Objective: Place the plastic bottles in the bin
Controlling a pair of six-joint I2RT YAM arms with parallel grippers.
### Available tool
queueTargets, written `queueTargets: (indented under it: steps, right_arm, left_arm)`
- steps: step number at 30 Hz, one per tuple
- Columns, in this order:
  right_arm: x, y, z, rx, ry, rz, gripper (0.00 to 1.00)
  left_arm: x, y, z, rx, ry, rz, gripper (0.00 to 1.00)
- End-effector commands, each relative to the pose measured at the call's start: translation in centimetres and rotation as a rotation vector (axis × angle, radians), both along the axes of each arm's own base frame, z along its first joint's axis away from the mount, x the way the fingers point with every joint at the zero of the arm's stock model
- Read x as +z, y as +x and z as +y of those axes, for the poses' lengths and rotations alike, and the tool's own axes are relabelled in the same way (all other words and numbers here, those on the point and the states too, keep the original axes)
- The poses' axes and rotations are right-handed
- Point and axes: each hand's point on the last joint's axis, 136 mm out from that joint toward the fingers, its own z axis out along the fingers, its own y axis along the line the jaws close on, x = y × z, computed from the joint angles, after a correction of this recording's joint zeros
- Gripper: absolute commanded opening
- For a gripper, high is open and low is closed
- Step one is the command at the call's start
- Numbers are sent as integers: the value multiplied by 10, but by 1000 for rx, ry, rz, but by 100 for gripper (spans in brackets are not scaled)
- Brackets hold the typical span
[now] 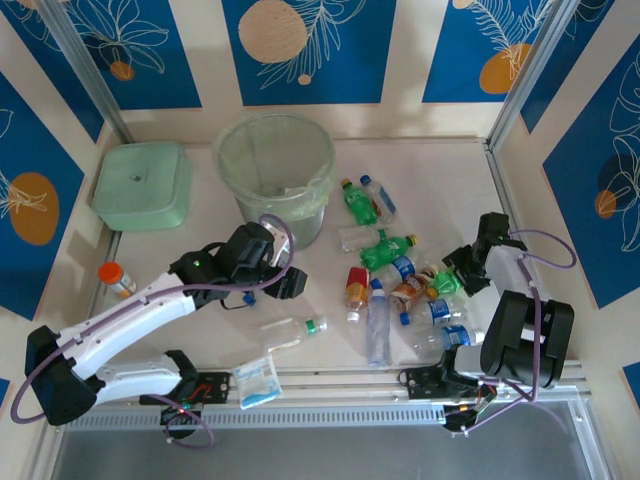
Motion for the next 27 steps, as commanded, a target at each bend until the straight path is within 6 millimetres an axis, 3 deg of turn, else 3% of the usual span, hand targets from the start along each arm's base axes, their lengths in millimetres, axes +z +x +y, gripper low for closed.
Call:
queueTargets:
  steps: [1, 14, 27]
  right_arm:
    - [-12, 3, -1, 3, 10, 23, 63]
    - [-25, 9, 1, 26, 19, 62, 67]
    - [-24, 11, 1, 36, 13, 59, 58]
  left_arm:
    - [1, 0, -1, 6, -11, -10, 71]
    - [-3, 0, 1, 10, -3, -7, 70]
    - [-7, -1, 5, 22, 4, -7, 70]
